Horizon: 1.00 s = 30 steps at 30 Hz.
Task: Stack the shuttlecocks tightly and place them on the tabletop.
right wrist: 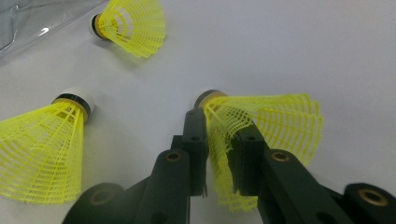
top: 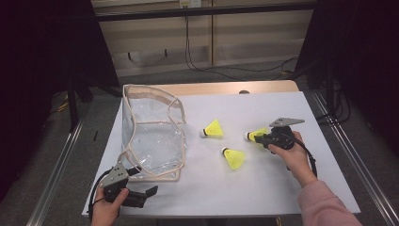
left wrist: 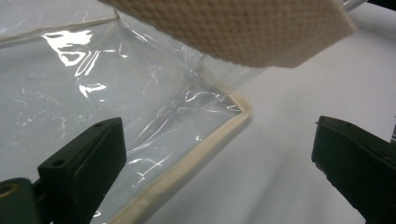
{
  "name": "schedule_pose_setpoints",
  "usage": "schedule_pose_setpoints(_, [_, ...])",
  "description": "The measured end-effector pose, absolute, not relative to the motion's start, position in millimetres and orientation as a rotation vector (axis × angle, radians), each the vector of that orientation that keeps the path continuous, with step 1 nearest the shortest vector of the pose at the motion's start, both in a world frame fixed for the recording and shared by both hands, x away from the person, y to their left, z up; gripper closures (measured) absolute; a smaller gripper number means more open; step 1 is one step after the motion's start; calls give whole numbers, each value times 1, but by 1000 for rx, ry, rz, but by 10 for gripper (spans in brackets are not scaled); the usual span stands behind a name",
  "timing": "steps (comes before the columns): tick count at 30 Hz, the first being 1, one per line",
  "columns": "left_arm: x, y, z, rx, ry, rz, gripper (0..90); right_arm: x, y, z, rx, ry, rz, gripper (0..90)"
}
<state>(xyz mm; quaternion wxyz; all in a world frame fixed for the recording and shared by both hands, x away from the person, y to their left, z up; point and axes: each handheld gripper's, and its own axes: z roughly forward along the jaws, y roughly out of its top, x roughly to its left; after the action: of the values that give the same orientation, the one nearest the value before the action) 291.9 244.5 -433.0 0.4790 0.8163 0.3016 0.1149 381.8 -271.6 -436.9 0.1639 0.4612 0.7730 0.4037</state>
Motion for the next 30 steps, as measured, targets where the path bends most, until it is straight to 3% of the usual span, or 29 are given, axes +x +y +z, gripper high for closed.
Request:
schedule_pose_setpoints(12, [292, 244, -433, 1993, 738, 281, 29, 377, -276, -439, 1340, 2197, 1167, 756])
schedule_pose_setpoints(19, [292, 244, -433, 1993, 738, 282, 28, 376, -277, -441, 1346, 2228, 1175, 874])
schedule_pose_setpoints(30, [292, 244, -433, 1993, 740, 280, 28, 379, -275, -436, 1338, 2216, 1220, 892])
